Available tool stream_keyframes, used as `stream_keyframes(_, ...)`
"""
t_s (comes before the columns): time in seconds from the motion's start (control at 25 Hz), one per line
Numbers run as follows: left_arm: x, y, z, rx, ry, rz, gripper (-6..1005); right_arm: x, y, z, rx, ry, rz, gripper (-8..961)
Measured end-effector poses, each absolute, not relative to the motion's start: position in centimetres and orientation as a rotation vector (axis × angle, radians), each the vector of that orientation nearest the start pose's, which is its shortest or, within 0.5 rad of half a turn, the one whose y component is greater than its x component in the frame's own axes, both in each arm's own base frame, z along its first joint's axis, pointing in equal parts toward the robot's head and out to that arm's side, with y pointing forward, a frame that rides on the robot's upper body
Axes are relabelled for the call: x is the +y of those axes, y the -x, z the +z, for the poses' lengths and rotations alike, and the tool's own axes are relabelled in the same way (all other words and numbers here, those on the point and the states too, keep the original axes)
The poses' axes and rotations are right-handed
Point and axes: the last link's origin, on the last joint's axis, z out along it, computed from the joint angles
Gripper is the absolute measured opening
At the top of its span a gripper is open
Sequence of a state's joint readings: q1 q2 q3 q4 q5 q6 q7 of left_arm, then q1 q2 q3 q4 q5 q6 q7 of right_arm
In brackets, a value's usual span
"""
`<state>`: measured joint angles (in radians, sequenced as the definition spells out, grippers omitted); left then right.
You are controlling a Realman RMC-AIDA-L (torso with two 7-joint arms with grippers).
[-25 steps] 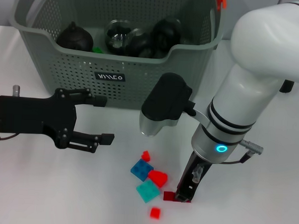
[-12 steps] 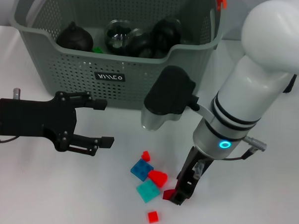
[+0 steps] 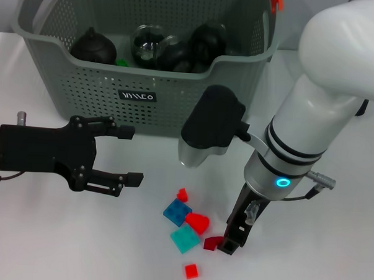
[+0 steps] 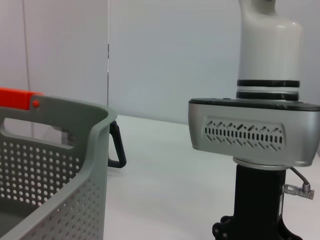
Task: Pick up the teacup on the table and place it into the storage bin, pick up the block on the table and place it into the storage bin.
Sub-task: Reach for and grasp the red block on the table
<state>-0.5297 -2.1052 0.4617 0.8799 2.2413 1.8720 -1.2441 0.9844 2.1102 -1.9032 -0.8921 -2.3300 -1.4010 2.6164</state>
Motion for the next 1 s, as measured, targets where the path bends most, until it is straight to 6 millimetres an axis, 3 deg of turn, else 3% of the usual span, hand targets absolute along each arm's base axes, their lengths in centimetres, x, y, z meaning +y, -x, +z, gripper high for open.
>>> stream_keyframes(0.28,30.39,26.06,3.83,-0.297,2.857,-0.623,905,32.57,-12.26,-12.6,0.539,2.921,-0.94,483)
stream_keyframes(0.72,30.31,26.15,3.75,-0.3,2.856,-0.622,904,32.49,-12.44,-12.96,0.496,2.925,-0.944,484)
stream_keyframes(1.0,30.22,26.23,3.58,-0.304,2.858,-0.627,904,32.27,-12.61,-13.21,0.475,2.931,-0.952,375)
